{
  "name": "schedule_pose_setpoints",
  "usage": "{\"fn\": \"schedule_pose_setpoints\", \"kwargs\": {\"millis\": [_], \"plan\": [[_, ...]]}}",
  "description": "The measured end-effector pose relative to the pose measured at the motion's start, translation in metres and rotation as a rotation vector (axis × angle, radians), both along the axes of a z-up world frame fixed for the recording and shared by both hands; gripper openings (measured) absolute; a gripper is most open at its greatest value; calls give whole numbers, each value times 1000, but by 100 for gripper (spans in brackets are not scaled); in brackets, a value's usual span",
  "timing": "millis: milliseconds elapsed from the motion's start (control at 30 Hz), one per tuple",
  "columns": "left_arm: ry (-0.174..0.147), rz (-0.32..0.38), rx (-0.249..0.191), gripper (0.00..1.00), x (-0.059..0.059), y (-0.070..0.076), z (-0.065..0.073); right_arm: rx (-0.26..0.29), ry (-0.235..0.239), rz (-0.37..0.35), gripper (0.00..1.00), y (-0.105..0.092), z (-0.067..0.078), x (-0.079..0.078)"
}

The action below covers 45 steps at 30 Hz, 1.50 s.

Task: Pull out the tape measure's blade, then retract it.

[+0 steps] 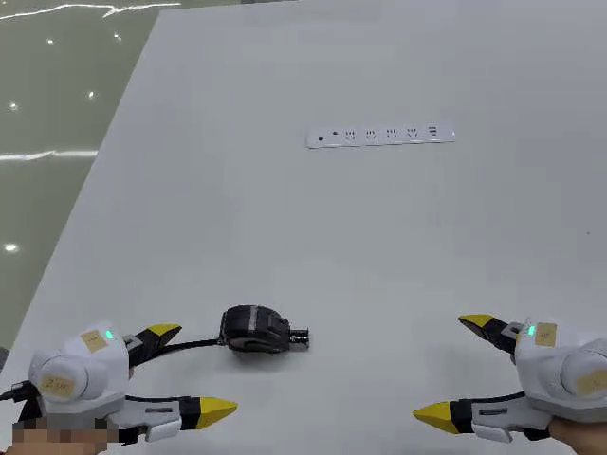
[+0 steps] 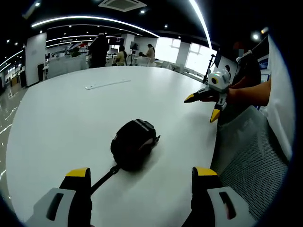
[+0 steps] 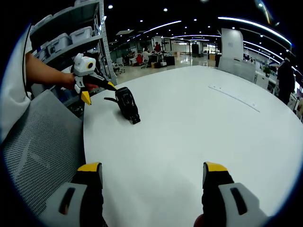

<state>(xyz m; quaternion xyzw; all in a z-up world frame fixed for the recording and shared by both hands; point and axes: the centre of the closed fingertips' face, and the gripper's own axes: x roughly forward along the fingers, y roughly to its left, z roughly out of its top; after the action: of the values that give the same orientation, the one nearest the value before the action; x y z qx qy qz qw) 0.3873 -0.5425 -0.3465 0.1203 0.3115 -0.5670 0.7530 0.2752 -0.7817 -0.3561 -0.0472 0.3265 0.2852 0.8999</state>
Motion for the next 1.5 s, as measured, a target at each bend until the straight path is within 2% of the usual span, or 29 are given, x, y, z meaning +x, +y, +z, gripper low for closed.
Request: {"fn": "schedule_pose_setpoints", "kwargs": {"millis": [133, 567, 800, 867, 933, 1200, 1367, 1500], "plan": [[3, -16, -4, 84, 3, -7, -2, 1, 4, 12, 88, 2, -3, 3], [-16, -108, 32, 81, 19, -27, -8, 18, 5, 77, 86, 15, -11, 19], [-5, -158, 50, 80, 25, -36, -14, 31, 19, 106, 82, 20, -14, 24], [-2, -184, 60, 77, 24, -38, -17, 34, 27, 115, 82, 21, -16, 25], [-16, -210, 70, 75, 25, -40, -18, 32, 30, 123, 82, 22, -17, 25], [10, -267, 68, 65, 25, -47, -19, 54, 37, 123, 82, 22, -18, 30], [11, -289, 72, 60, 24, -48, -20, 54, 44, 132, 81, 24, -21, 30], [8, -310, 77, 53, 24, -48, -21, 54, 45, 130, 81, 23, -22, 32]]}}
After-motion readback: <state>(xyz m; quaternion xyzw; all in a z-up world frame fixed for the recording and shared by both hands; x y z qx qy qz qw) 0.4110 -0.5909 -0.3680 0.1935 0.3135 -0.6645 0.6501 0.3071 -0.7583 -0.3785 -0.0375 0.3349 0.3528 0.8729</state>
